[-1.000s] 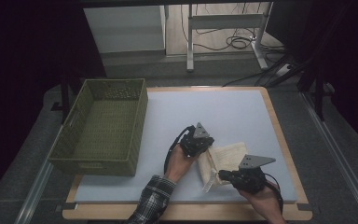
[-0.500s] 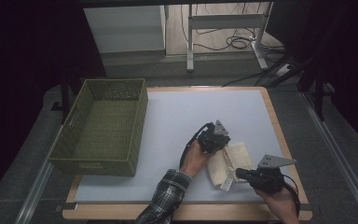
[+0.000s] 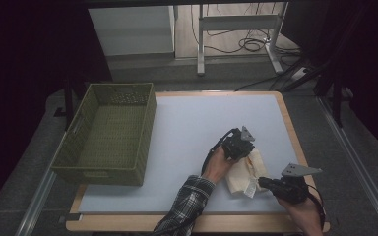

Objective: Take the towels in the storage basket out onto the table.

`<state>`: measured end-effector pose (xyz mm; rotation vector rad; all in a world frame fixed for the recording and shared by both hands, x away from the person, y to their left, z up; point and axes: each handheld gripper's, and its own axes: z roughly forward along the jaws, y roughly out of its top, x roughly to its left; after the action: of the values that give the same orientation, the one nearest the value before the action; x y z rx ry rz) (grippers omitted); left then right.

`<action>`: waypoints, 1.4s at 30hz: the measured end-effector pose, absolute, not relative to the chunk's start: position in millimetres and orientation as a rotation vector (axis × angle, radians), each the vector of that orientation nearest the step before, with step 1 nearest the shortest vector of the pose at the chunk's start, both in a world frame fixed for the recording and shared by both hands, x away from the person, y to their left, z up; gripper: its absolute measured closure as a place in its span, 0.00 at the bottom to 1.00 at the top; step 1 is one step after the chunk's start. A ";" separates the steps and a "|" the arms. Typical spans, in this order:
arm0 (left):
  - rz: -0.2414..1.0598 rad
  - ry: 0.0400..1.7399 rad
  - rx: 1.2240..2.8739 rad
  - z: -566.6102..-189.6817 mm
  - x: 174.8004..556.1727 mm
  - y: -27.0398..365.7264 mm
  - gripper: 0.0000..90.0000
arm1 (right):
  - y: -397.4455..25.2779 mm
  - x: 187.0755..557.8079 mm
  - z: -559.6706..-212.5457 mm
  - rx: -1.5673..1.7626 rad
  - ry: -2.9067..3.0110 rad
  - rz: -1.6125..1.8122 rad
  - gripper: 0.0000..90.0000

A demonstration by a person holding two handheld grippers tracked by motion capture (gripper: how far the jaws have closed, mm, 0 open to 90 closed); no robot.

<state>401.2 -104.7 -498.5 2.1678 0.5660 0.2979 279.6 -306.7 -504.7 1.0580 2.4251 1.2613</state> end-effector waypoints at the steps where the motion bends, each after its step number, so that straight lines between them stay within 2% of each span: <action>1: 0.281 0.571 2.143 -498.2 401.3 -104.3 0.78 | -308.6 280.1 -505.8 1.069 2.420 1.257 0.95; 2: 0.263 0.582 2.118 -497.5 401.1 -104.3 0.71 | -310.1 280.2 -506.3 1.076 2.415 1.252 0.94; 6: 0.281 0.571 2.119 -491.3 399.6 -99.7 0.56 | -318.7 280.7 -506.5 1.107 2.377 1.222 0.88; 12: 0.310 0.597 2.110 -488.2 394.4 -85.6 0.47 | -340.2 277.2 -505.1 1.145 2.329 1.136 0.80; 19: 0.348 0.637 2.109 -489.9 388.8 -58.1 0.36 | -357.0 275.9 -491.9 1.178 2.280 1.111 0.80; 26: 0.359 0.677 2.104 -494.3 386.2 -32.4 0.36 | -334.0 287.4 -480.8 1.123 2.322 1.169 0.82; 32: 0.353 0.705 2.090 -499.4 384.0 -21.1 0.36 | -302.0 311.7 -496.1 1.131 2.394 1.085 0.78; 33: 0.351 0.706 2.089 -500.0 383.6 -20.0 0.36 | -299.0 314.7 -500.4 1.137 2.402 1.045 0.81; 34: 0.351 0.707 2.085 -500.8 383.1 -19.1 0.36 | -297.1 316.7 -504.3 1.142 2.412 1.009 0.92; 35: 0.350 0.709 2.085 -501.0 382.7 -18.4 0.36 | -296.3 317.0 -506.9 1.140 2.413 0.993 0.97; 42: 0.351 0.705 2.085 -498.9 380.6 -17.2 0.36 | -306.2 304.3 -494.7 1.129 2.354 0.989 0.99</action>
<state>380.6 -17.2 -498.9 2.0850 0.7053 0.3505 304.3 -306.2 -494.7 1.1294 2.3544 0.9888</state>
